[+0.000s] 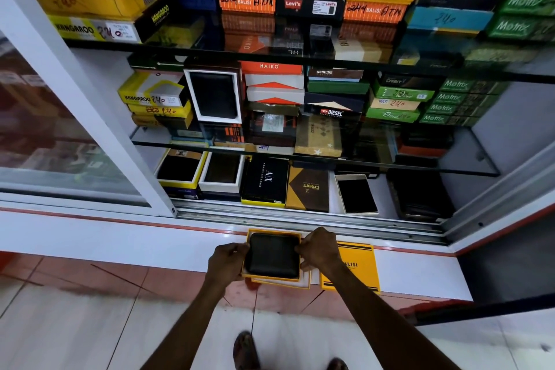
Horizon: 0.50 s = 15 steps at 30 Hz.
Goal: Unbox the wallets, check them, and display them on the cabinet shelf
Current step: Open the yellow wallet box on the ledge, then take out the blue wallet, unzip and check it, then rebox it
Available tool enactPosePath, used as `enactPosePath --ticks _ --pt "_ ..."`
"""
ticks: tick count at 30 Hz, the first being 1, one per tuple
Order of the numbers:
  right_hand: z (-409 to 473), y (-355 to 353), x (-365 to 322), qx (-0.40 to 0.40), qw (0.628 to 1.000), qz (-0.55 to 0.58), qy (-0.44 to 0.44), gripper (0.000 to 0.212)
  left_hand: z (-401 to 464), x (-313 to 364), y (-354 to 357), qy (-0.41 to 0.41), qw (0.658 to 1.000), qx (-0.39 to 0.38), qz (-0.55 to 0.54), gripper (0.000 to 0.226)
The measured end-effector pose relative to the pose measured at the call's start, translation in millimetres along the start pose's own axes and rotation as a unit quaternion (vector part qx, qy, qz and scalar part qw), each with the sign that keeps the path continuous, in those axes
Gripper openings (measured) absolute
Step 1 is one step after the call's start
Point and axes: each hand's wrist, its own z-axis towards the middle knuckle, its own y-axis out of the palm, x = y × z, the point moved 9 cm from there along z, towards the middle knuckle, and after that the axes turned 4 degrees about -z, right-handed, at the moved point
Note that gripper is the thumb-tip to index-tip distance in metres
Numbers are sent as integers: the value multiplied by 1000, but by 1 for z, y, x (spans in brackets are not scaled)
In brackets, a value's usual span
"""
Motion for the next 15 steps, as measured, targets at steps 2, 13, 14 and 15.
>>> enactPosePath --ticks 2,13,14,15 --pt "4 -3 0 32 998 -57 -23 24 -1 3 0 16 1000 -3 16 16" --pt "12 -10 6 80 988 -126 -39 32 -11 18 8 25 999 7 31 16" --pt "13 -11 8 81 990 -112 -32 31 -10 18 10 28 998 9 49 19" --pt "12 -13 10 90 992 -89 -31 30 -8 18 10 29 998 14 57 22"
